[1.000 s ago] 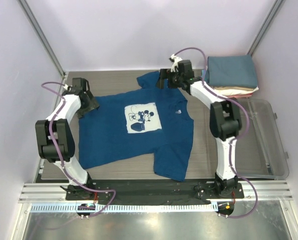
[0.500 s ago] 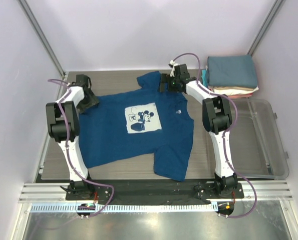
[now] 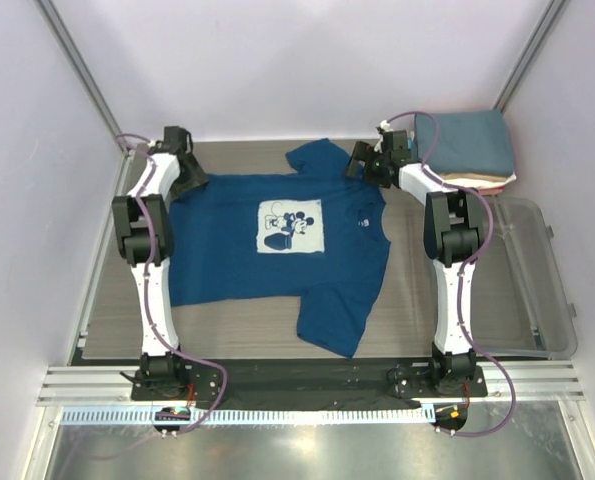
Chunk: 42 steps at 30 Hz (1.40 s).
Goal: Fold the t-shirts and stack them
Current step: Flatten the tshirt out
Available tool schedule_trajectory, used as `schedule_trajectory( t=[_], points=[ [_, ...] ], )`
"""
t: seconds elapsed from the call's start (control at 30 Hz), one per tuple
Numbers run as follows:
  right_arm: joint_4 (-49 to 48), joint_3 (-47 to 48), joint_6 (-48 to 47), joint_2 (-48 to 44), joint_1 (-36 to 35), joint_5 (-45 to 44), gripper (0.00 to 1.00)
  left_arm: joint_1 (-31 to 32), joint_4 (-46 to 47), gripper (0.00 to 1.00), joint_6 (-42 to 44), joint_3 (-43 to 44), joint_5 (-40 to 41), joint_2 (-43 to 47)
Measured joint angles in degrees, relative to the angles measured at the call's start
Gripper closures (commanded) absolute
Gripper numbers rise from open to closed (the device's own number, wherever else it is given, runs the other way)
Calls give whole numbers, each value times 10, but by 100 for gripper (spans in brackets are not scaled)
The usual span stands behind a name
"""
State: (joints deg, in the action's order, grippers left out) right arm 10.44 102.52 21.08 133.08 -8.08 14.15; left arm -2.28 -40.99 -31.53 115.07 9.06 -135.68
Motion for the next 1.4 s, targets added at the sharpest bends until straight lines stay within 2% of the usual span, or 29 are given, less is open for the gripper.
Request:
schedule_trajectory(
  t=[0.17, 0.27, 0.37, 0.57, 0.73, 0.9, 0.97, 1.07, 1.23, 1.4],
  points=[
    [2, 5, 7, 0, 6, 6, 0, 17, -49, 28, 7, 141, -8, -73],
    [19, 23, 5, 8, 10, 31, 0, 23, -64, 28, 7, 130, -12, -58],
    [37, 42, 5, 14, 10, 56, 0, 23, -62, 27, 6, 30, -5, 23],
    [58, 28, 7, -27, -1, 51, 0, 19, -44, 29, -25, -266, 51, 349],
    [53, -112, 27, -209, -27, -3, 0, 18, -12, 32, -104, -494, 108, 643],
    [0, -285, 92, -419, -45, -18, 0, 18, -12, 33, -208, -737, 127, 840],
    [-24, -354, 112, -476, -54, -12, 0, 18, -28, 33, -239, -796, 127, 873],
    [-32, -431, 125, -513, -73, -4, 0, 16, -34, 33, -265, -838, 127, 883],
    [-23, -522, 130, -549, -112, 13, 0, -1, -8, 33, -275, -860, 133, 890],
    [-16, -575, 131, -623, -116, 21, 0, -31, 39, 34, -276, -872, 138, 862]
  ],
)
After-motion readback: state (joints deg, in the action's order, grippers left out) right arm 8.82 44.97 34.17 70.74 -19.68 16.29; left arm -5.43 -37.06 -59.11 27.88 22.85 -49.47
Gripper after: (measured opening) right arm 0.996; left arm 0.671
